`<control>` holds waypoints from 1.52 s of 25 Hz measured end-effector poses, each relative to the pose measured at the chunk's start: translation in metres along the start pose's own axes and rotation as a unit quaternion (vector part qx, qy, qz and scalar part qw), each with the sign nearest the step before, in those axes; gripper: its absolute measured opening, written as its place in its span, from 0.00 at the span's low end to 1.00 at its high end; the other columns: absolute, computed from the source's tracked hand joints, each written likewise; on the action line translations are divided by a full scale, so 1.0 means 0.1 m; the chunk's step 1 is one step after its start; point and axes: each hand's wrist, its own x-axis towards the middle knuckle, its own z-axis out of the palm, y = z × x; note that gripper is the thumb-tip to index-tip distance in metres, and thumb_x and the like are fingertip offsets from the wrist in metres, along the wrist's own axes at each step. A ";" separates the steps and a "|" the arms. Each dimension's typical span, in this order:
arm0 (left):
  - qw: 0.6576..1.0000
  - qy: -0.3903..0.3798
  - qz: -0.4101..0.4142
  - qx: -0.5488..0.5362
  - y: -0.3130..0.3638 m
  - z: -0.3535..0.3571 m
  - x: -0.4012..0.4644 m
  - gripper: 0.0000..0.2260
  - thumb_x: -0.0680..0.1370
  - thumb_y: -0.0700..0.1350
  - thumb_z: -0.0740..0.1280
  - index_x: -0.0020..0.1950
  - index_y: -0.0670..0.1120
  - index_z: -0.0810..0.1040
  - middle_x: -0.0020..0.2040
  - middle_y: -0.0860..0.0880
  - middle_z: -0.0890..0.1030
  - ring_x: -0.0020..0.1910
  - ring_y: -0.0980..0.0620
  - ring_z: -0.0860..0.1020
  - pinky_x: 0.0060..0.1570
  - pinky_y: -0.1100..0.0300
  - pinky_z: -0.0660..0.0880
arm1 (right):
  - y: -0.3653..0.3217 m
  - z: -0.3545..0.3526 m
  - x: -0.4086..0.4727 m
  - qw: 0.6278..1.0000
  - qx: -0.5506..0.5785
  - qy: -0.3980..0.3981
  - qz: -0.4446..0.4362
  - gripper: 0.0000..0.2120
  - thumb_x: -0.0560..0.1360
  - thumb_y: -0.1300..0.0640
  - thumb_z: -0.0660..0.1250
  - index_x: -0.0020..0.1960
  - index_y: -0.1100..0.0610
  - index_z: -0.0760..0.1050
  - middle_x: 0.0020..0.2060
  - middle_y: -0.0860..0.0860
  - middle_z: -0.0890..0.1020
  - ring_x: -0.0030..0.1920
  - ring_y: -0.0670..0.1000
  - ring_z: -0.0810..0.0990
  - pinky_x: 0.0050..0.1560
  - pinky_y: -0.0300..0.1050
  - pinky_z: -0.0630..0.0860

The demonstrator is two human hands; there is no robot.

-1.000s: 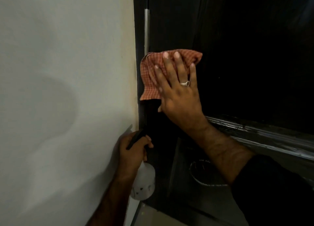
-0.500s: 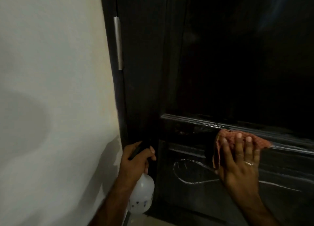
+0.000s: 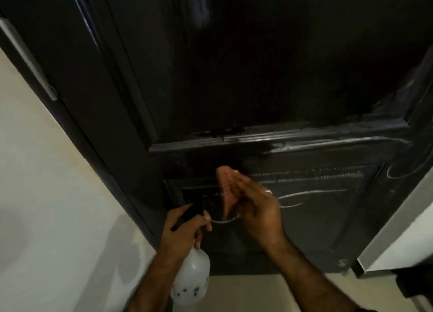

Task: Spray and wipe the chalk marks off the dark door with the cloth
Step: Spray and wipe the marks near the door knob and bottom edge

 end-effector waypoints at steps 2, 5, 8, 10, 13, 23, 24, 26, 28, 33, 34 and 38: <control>0.999 -0.029 -0.023 0.013 -0.12 0.23 -0.03 0.13 0.74 0.43 0.73 0.48 0.31 0.81 0.37 0.36 0.82 0.23 0.50 0.71 0.24 0.62 0.68 | 0.09 -0.21 -0.28 0.903 0.317 0.078 0.280 0.18 0.81 0.72 0.65 0.67 0.60 0.81 0.63 0.58 0.85 0.65 0.61 0.84 0.67 0.62 0.81; 0.995 -0.065 -0.067 0.027 -0.29 0.61 -0.07 0.19 0.71 0.46 0.75 0.50 0.31 0.80 0.36 0.38 0.82 0.23 0.51 0.72 0.24 0.62 0.68 | 0.21 -0.48 -0.73 0.685 0.566 0.146 0.435 0.25 0.71 0.66 0.72 0.68 0.64 0.75 0.71 0.66 0.78 0.71 0.67 0.78 0.66 0.62 0.81; 0.984 -0.124 -0.090 0.086 -0.36 1.03 -0.12 0.16 0.70 0.47 0.75 0.44 0.35 0.79 0.33 0.39 0.79 0.22 0.53 0.71 0.24 0.61 0.67 | 0.24 -0.72 -1.01 0.642 0.609 0.195 0.423 0.31 0.59 0.62 0.76 0.62 0.64 0.83 0.66 0.67 0.81 0.62 0.67 0.83 0.54 0.58 0.86; 0.977 -0.150 -0.094 0.122 -0.38 1.28 -0.16 0.11 0.70 0.46 0.74 0.39 0.39 0.78 0.30 0.41 0.76 0.22 0.54 0.70 0.25 0.61 0.67 | 0.24 -0.90 -1.09 0.640 0.613 0.190 0.421 0.33 0.57 0.62 0.77 0.63 0.65 0.84 0.66 0.67 0.82 0.62 0.66 0.85 0.55 0.56 0.86; 0.962 -0.204 -0.084 0.160 -0.38 1.70 -0.26 0.08 0.73 0.44 0.74 0.39 0.40 0.80 0.30 0.41 0.77 0.22 0.55 0.71 0.25 0.62 0.67 | 0.28 -1.30 -1.18 0.633 0.596 0.216 0.444 0.21 0.71 0.64 0.63 0.58 0.62 0.87 0.63 0.63 0.85 0.58 0.60 0.87 0.53 0.49 0.86; 0.993 -0.051 -0.109 0.014 -0.05 1.83 -0.10 0.15 0.77 0.41 0.76 0.58 0.33 0.79 0.41 0.38 0.82 0.24 0.54 0.72 0.25 0.61 0.69 | -0.04 -1.62 -0.62 0.821 0.211 0.240 0.472 0.11 0.82 0.65 0.67 0.48 0.50 0.82 0.55 0.70 0.81 0.54 0.69 0.82 0.53 0.58 0.78; 0.994 -0.043 -0.100 0.007 -0.01 1.67 -0.04 0.15 0.78 0.42 0.76 0.58 0.33 0.79 0.42 0.38 0.83 0.24 0.53 0.73 0.25 0.61 0.69 | -0.04 -1.53 -0.49 0.860 0.157 0.283 0.396 0.09 0.81 0.61 0.69 0.49 0.48 0.81 0.56 0.64 0.83 0.54 0.63 0.83 0.53 0.56 0.80; 0.997 -0.020 -0.074 -0.006 0.05 1.34 0.09 0.10 0.79 0.40 0.73 0.53 0.33 0.80 0.41 0.38 0.82 0.25 0.51 0.72 0.25 0.61 0.68 | 0.03 -1.40 -0.20 0.899 0.034 0.359 0.248 0.09 0.77 0.59 0.72 0.52 0.45 0.81 0.56 0.56 0.80 0.53 0.56 0.82 0.57 0.54 0.81; 0.999 0.002 -0.048 -0.022 0.09 0.96 0.22 0.07 0.80 0.39 0.72 0.46 0.34 0.81 0.39 0.37 0.82 0.25 0.49 0.70 0.25 0.59 0.67 | 0.13 -1.22 0.16 0.892 -0.060 0.417 0.164 0.11 0.76 0.65 0.73 0.56 0.55 0.81 0.55 0.56 0.76 0.53 0.55 0.79 0.59 0.51 0.79; 0.994 0.072 -0.006 -0.079 0.13 -0.04 0.47 0.06 0.79 0.37 0.71 0.44 0.36 0.83 0.39 0.35 0.82 0.23 0.48 0.68 0.23 0.60 0.65 | 0.15 -0.10 0.46 0.885 -0.222 0.406 0.051 0.15 0.73 0.67 0.71 0.59 0.67 0.79 0.58 0.66 0.74 0.60 0.65 0.74 0.67 0.60 0.73; 0.993 0.087 0.002 -0.079 0.14 -0.20 0.50 0.06 0.79 0.37 0.71 0.43 0.38 0.84 0.39 0.35 0.82 0.24 0.48 0.68 0.23 0.60 0.65 | 0.11 0.18 0.43 0.904 -0.230 0.360 0.025 0.16 0.71 0.68 0.72 0.58 0.66 0.81 0.59 0.66 0.74 0.61 0.63 0.73 0.67 0.55 0.72; 0.983 0.152 0.005 -0.102 0.16 -0.66 0.55 0.11 0.79 0.37 0.70 0.38 0.46 0.85 0.37 0.39 0.82 0.28 0.46 0.69 0.24 0.60 0.65 | -0.10 0.85 0.47 0.943 -0.261 0.192 -0.074 0.12 0.76 0.58 0.72 0.59 0.58 0.86 0.60 0.61 0.76 0.60 0.61 0.75 0.66 0.45 0.69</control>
